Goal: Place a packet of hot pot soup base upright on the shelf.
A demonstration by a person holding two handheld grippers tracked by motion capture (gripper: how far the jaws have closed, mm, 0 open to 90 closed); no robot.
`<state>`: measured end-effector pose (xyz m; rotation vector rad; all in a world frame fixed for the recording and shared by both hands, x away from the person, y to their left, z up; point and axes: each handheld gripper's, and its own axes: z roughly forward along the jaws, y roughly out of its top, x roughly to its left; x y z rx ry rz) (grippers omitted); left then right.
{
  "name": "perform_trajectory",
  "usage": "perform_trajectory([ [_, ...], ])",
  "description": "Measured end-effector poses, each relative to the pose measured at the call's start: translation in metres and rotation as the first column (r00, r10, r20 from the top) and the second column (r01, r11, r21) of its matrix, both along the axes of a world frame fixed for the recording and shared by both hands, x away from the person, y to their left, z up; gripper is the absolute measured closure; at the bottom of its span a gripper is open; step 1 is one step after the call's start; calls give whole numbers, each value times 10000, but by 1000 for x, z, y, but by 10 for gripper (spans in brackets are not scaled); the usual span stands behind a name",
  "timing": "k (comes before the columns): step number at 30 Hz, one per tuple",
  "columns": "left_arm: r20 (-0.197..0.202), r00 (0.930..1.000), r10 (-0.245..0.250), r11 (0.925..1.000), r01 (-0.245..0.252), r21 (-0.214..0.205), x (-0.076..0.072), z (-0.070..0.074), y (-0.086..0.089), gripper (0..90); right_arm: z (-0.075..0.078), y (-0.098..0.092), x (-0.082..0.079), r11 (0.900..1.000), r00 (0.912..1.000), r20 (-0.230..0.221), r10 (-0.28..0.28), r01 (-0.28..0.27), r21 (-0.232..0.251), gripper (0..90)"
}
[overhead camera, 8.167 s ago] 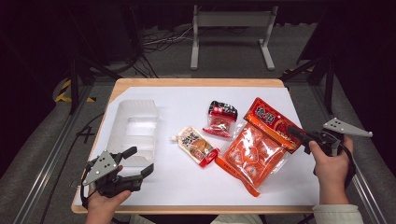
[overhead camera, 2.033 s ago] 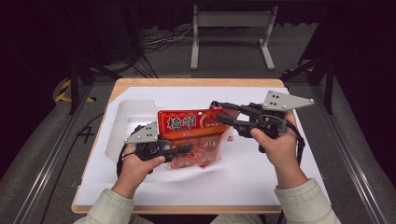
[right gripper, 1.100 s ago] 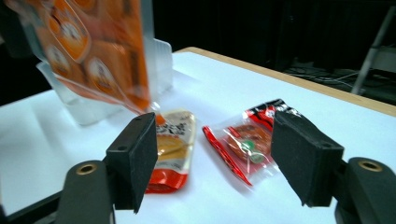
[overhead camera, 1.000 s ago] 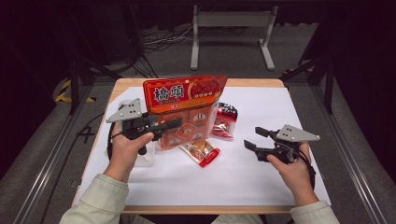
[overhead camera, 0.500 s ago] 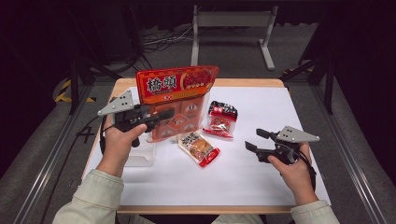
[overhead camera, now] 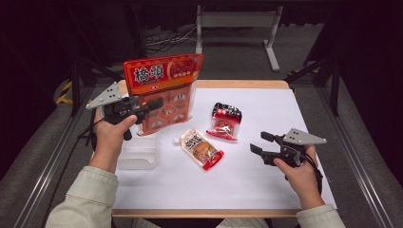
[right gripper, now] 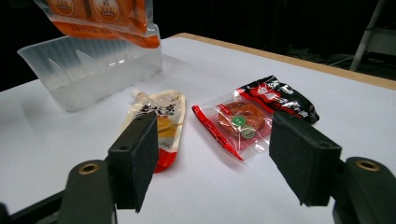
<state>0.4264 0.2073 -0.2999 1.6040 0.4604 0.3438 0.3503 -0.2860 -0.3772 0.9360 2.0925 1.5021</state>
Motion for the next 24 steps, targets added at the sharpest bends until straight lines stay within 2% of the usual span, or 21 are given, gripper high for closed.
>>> perform_trajectory([
  [2, 28, 10000, 75, 10000, -75, -20, 1, 0, 5, 709, -1, -1, -1, 10000, 10000, -27, -70, 70, 16, 335],
  [5, 302, 9994, 192, 9998, -195, 97, 2, -1, 14, 709, -2, -4, -4, 9997, 9998, -42, -207, 208, 149, 335],
  [10, 414, 9983, 406, 9990, -399, -176, 4, -3, 30, 709, -4, -6, -7, 9992, 9993, -81, -363, 365, 173, 337],
  [14, 316, 9965, 776, 9969, -771, -184, 8, -8, 43, 709, -5, -6, -8, 9989, 9991, -122, -411, 414, 235, 338],
  [16, 137, 9961, 867, 9960, -864, -247, 10, -10, 48, 709, -6, -6, -10, 9987, 9990, -107, -440, 443, 239, 338],
  [20, -127, 9944, 1051, 9939, -1054, -335, 15, -16, 53, 709, -7, -5, -13, 9978, 9990, -235, -390, 402, 526, 338],
  [24, -112, 9916, 1288, 9909, -1291, -388, 19, -21, 56, 709, -6, -5, -16, 9971, 9991, -197, -374, 386, 652, 338],
])
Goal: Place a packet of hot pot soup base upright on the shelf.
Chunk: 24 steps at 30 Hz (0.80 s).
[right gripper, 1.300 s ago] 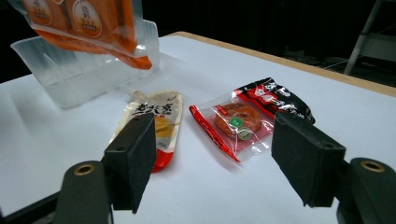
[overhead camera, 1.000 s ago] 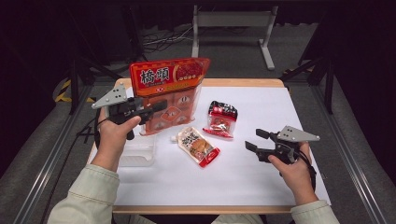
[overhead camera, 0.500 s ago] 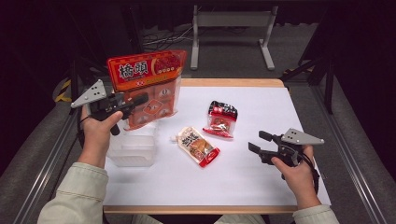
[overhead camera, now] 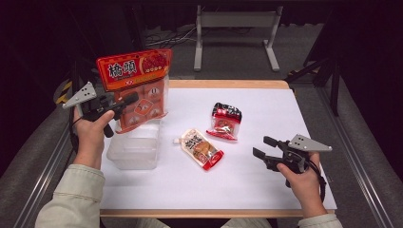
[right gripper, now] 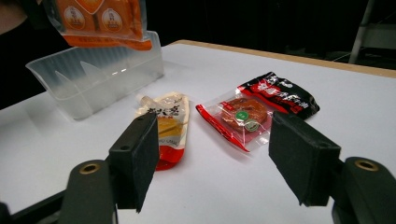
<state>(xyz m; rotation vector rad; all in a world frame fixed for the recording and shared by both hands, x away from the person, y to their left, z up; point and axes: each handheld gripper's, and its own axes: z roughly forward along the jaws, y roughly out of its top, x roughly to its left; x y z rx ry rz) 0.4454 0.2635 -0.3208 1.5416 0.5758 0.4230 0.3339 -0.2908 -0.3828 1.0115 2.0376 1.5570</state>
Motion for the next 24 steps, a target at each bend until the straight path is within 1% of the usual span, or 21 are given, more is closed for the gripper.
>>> perform_trajectory([
  [3, 18, 9999, 106, 9999, -106, -40, 2, -2, 2, 709, 0, 0, -1, 10000, 10000, 17, -9, 9, 19, 338],
  [7, -11, 9986, 521, 9979, -521, -385, 5, -6, 9, 710, -1, -1, -3, 10000, 10000, -23, 24, -24, 70, 338],
  [11, -97, 9969, 779, 9954, -783, -550, 8, -11, 16, 709, -1, -3, -4, 9999, 10000, -2, 38, -38, 146, 338],
  [13, -129, 9974, 707, 9945, -715, -770, 9, -13, 19, 709, -1, -3, -5, 9997, 10000, -30, 75, -74, 212, 338],
  [14, -139, 9974, 705, 9928, -715, -963, 10, -15, 20, 710, -1, -3, -5, 9997, 9999, -31, 106, -105, 231, 338],
  [15, -131, 9975, 700, 9923, -710, -1013, 11, -16, 21, 709, -1, -3, -5, 9996, 9998, 18, 183, -184, 220, 338],
  [16, -137, 9970, 756, 9922, -766, -987, 11, -17, 21, 709, -1, -2, -5, 9995, 9998, 17, 214, -215, 249, 338],
  [17, -153, 9964, 836, 9927, -846, -861, 12, -18, 20, 709, -1, -2, -5, 9993, 9996, 60, 282, -283, 252, 338],
  [24, -248, 9959, 875, 9936, -891, -691, 17, -23, 13, 709, 0, -1, -6, 9988, 9990, 96, 443, -445, 208, 338],
])
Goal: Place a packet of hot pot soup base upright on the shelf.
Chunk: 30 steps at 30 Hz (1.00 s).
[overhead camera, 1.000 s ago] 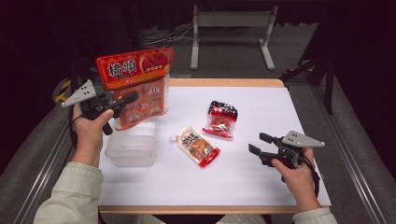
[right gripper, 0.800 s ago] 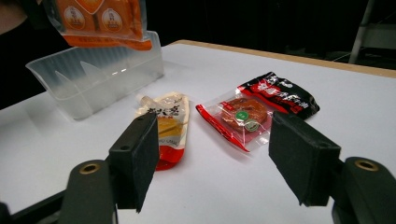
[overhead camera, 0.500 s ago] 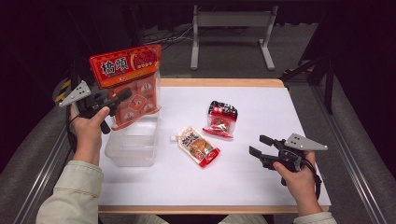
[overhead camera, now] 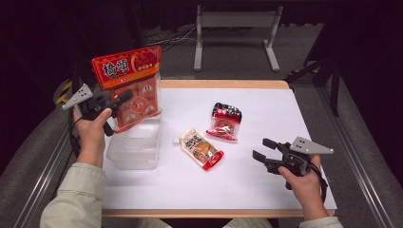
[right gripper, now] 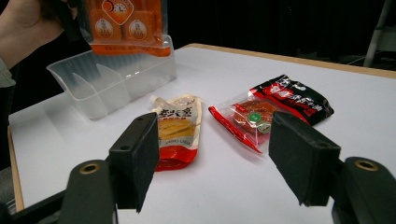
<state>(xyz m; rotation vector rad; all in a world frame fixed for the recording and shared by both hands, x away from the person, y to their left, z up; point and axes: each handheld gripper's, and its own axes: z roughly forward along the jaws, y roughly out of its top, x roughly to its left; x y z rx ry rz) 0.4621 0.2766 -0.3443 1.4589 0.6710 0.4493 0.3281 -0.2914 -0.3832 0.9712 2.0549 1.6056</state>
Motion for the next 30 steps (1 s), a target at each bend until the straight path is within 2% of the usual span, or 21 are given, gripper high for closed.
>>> perform_trajectory([
  [7, -200, 9997, 120, 9999, -123, -110, 4, -8, -1, 709, 1, 0, -1, 9999, 9999, 61, 144, -144, 35, 338],
  [13, -157, 9999, 40, 9999, -38, 162, 6, -10, -5, 709, 1, 1, -2, 9996, 9997, 56, 246, -246, 106, 338],
  [19, -244, 9994, 246, 9996, -243, 131, 6, -11, -4, 709, 2, 3, -2, 9992, 9992, 85, 393, -394, 110, 336],
  [20, -321, 9979, 558, 9982, -550, 253, 4, -10, -5, 709, 2, 3, -2, 9991, 9991, 84, 424, -425, 94, 336],
  [21, -321, 9979, 558, 9982, -550, 253, 4, -10, -5, 708, 2, 3, -2, 9991, 9991, 84, 424, -425, 94, 336],
  [22, -347, 9963, 783, 9965, -771, 334, 3, -9, -7, 708, 1, 3, -2, 9990, 9990, 97, 442, -443, 99, 336],
  [24, -413, 9943, 979, 9932, -950, 667, 2, -8, -11, 708, 2, 2, -2, 9991, 9991, 71, 413, -413, 98, 336],
  [30, -586, 9956, 737, 9925, -675, 1020, 7, -17, -18, 709, 3, 2, -2, 9987, 9988, 92, 475, -477, 158, 336],
])
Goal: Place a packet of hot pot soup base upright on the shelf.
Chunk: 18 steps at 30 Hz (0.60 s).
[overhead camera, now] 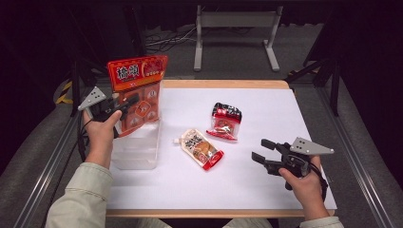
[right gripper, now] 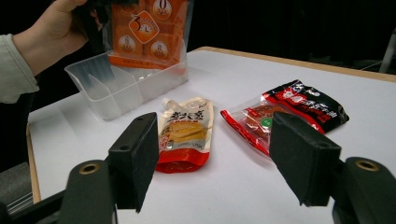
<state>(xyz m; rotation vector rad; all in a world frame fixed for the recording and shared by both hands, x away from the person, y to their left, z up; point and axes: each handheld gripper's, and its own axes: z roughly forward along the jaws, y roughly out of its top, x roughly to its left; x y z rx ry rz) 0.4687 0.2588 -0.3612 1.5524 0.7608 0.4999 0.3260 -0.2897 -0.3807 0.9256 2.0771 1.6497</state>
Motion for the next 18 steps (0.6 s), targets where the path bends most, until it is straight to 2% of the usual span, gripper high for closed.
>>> perform_trajectory([
  [7, -338, 9994, -87, 9998, 81, -185, 4, -7, 3, 708, 0, 0, 0, 10000, 10000, -4, 43, -43, -34, 335],
  [11, -884, 9959, -209, 9994, 183, -305, 3, -9, 6, 706, 0, 0, 0, 10000, 10000, 14, 39, -39, -9, 335],
  [14, -986, 9947, -300, 9993, 275, -265, 2, -9, 6, 705, 0, 1, -1, 10000, 10000, 31, 67, -67, -17, 333],
  [18, -1379, 9896, -405, 9992, 392, -118, -1, -8, 5, 699, 0, 1, -1, 10000, 10000, 17, 75, -75, -30, 333],
])
